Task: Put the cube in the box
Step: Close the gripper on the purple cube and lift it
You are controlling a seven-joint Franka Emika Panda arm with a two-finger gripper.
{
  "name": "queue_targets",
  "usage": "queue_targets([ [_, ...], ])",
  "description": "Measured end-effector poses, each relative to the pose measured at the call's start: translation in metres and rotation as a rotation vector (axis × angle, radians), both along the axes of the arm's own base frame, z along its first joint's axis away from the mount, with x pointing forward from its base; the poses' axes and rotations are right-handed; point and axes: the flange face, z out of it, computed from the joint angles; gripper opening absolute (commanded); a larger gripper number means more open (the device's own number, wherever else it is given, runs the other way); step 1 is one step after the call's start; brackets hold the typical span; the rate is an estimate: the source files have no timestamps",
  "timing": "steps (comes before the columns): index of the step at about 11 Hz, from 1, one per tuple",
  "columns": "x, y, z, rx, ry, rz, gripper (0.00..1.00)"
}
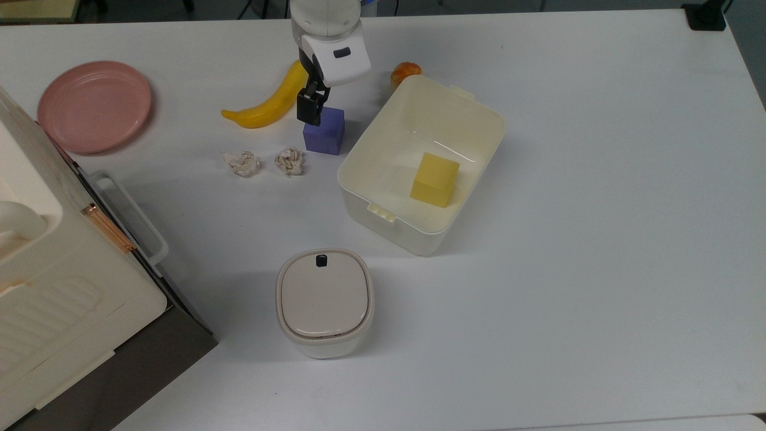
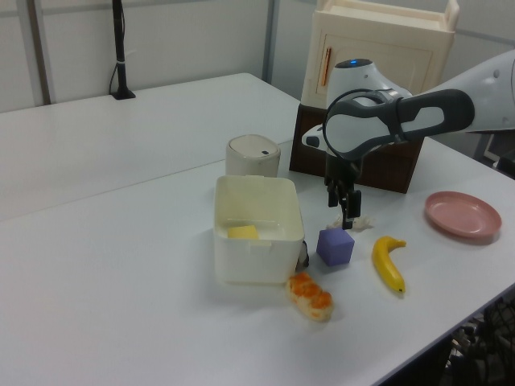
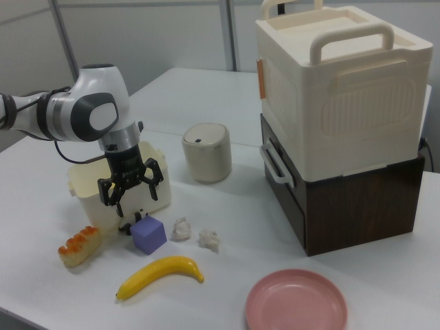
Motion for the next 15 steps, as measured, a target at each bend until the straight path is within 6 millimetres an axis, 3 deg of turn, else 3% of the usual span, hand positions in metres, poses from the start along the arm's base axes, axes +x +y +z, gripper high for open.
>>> queue_targets([
  [3, 0.004, 0.0, -0.009, 0.003, -0.01, 0.003, 1.0],
  [7, 0.012, 0.001, -0.039, 0.007, 0.008, 0.008, 1.0],
  [15, 0.013, -0.001, -0.062, -0.038, 0.048, 0.043, 1.0],
])
